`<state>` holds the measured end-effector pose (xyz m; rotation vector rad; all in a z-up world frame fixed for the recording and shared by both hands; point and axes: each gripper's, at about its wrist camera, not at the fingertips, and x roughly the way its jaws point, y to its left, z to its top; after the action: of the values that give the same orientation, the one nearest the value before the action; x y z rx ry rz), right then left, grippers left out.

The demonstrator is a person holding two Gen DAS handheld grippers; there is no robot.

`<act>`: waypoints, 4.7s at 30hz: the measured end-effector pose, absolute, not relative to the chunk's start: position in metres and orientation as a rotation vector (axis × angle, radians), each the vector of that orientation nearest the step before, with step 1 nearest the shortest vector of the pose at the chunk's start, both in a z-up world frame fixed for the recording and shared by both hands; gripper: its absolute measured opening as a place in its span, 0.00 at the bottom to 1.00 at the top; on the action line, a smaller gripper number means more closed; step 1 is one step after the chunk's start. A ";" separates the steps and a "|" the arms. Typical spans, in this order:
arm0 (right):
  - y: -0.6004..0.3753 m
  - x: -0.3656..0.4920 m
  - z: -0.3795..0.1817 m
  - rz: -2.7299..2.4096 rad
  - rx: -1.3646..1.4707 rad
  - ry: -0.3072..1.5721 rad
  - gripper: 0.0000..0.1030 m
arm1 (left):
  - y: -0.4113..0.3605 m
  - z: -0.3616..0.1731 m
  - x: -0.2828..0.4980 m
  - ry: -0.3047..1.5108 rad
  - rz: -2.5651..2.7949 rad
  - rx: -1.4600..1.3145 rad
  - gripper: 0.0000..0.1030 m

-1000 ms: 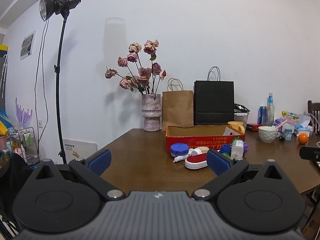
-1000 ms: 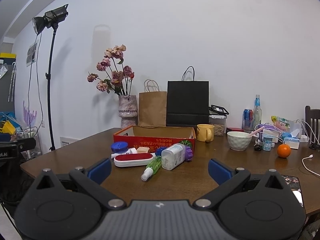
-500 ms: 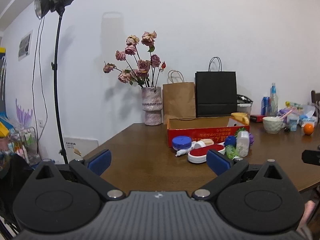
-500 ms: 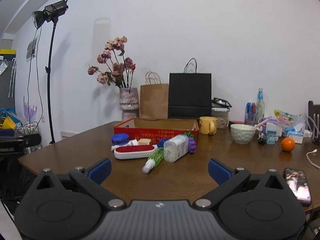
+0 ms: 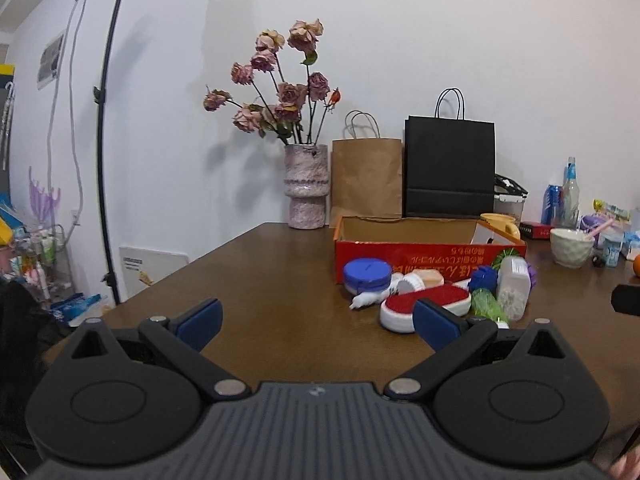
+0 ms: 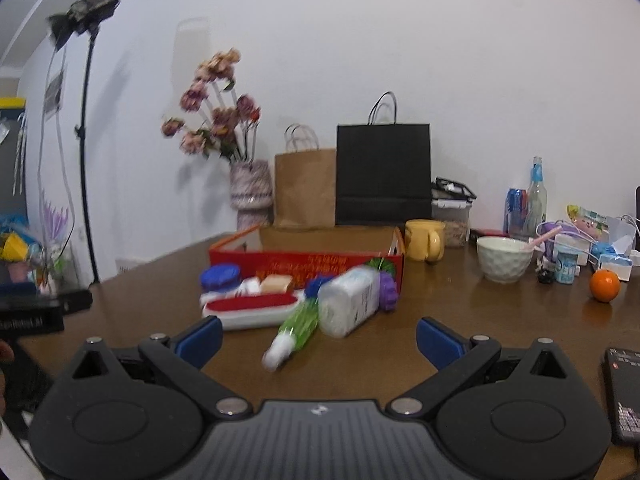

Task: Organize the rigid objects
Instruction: 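Grasp the green spray bottle with the right tool, then grasp the blue gear-shaped cap with the left tool while the right tool holds the green bottle, then carry the blue cap and green bottle into the cardboard box and open both tools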

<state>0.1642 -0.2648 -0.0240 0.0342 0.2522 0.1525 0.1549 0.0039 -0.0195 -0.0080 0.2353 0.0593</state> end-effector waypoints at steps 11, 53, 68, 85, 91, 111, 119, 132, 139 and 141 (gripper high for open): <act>-0.255 0.251 -0.036 0.195 0.011 0.445 0.97 | -0.018 -0.028 0.237 0.328 -0.074 0.068 1.00; -0.306 0.313 -0.085 0.127 0.029 0.604 0.30 | -0.155 -0.062 0.342 0.616 -0.382 0.106 0.69; -0.317 0.359 -0.086 0.237 0.045 0.644 0.30 | -0.179 -0.075 0.382 0.651 -0.200 0.038 0.51; -0.287 0.274 -0.065 0.254 0.024 0.513 0.30 | -0.115 -0.026 0.250 0.454 -0.094 0.051 0.51; -0.266 0.228 -0.036 0.258 0.070 0.375 0.30 | -0.076 -0.006 0.194 0.343 0.032 0.058 0.51; -0.240 0.225 0.007 0.291 0.034 0.260 0.30 | -0.039 0.027 0.208 0.250 -0.001 -0.023 0.51; -0.261 0.352 0.042 0.311 0.041 0.321 0.30 | -0.052 0.064 0.339 0.226 -0.064 0.050 0.51; -0.287 0.662 -0.013 0.072 -0.083 0.825 0.30 | -0.042 0.010 0.632 0.716 -0.045 0.068 0.51; -0.267 0.681 -0.040 0.028 -0.289 0.788 0.51 | -0.041 -0.023 0.656 0.741 -0.039 0.146 0.67; -0.266 0.683 -0.041 0.030 -0.301 0.793 0.52 | -0.043 -0.021 0.654 0.736 -0.057 0.140 0.76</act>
<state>0.6829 -0.2663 -0.0410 -0.3014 0.7927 0.0303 0.6541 -0.0426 -0.0211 0.1400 0.7356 -0.0575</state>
